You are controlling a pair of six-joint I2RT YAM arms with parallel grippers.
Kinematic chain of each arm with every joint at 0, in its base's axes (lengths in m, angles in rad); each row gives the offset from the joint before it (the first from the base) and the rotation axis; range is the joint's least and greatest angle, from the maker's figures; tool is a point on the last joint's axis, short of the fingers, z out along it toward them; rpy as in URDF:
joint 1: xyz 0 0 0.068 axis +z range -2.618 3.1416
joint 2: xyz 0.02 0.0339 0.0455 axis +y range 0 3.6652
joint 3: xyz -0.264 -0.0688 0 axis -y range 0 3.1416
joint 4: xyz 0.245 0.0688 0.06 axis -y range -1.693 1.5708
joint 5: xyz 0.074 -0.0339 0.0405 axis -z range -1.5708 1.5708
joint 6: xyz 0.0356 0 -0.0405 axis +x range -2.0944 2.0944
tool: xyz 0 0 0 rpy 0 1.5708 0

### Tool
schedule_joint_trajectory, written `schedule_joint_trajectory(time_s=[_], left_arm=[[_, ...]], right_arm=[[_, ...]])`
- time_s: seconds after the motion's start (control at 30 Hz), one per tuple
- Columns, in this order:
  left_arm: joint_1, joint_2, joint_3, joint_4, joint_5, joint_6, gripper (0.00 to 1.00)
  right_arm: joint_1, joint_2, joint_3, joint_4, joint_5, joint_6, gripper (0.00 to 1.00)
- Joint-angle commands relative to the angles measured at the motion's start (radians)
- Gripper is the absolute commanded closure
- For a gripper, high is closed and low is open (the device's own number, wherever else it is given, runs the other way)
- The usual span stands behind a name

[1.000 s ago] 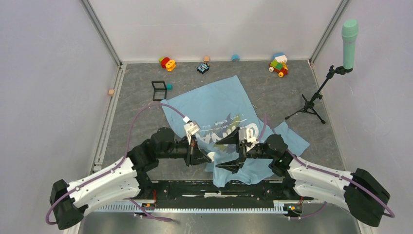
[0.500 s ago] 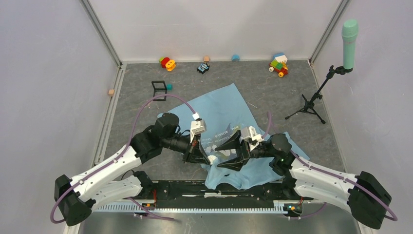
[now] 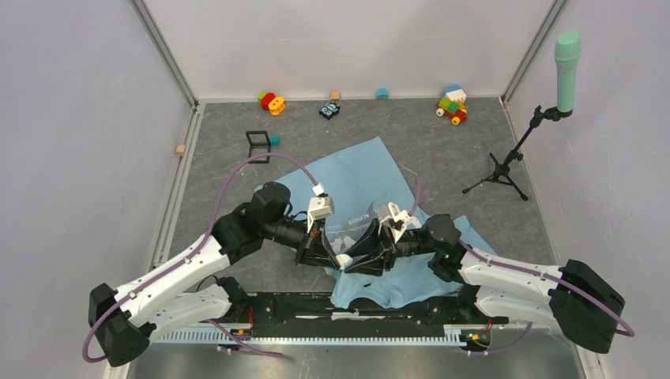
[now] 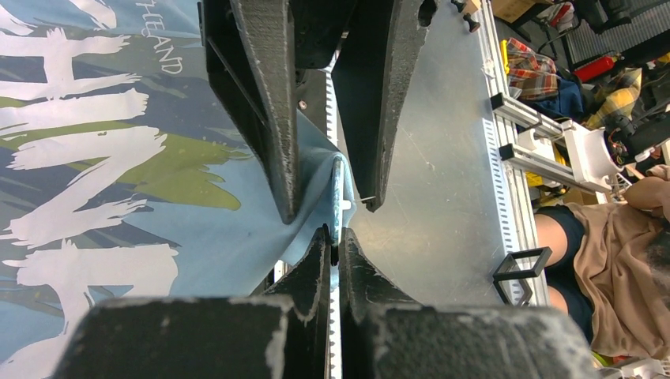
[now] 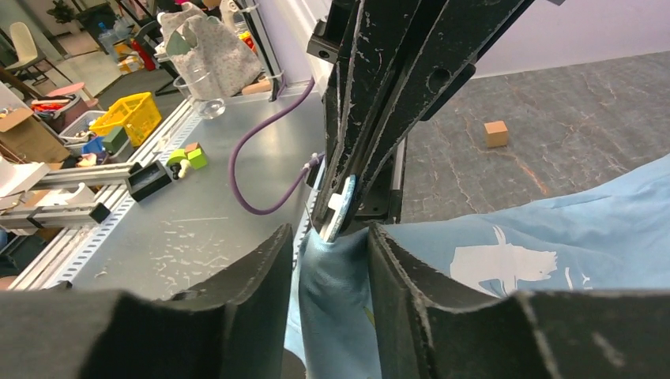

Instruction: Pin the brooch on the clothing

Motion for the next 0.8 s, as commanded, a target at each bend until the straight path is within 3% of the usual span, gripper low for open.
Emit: schedule_joint_trajectory(time_s=[0.0, 0.43, 0.77], left_arm=[[0.01, 0.0, 0.009, 0.016, 0.044, 0.034, 0.98], [0.01, 0.007, 0.005, 0.025, 0.049, 0.025, 0.98], [0.01, 0.021, 0.004, 0.025, 0.065, 0.025, 0.98]], right_arm=[[0.016, 0.017, 0.042, 0.08, 0.018, 0.039, 0.57], [0.021, 0.043, 0.055, 0.026, 0.083, 0.064, 0.84], [0.02, 0.078, 0.111, -0.106, 0.133, 0.061, 0.96]])
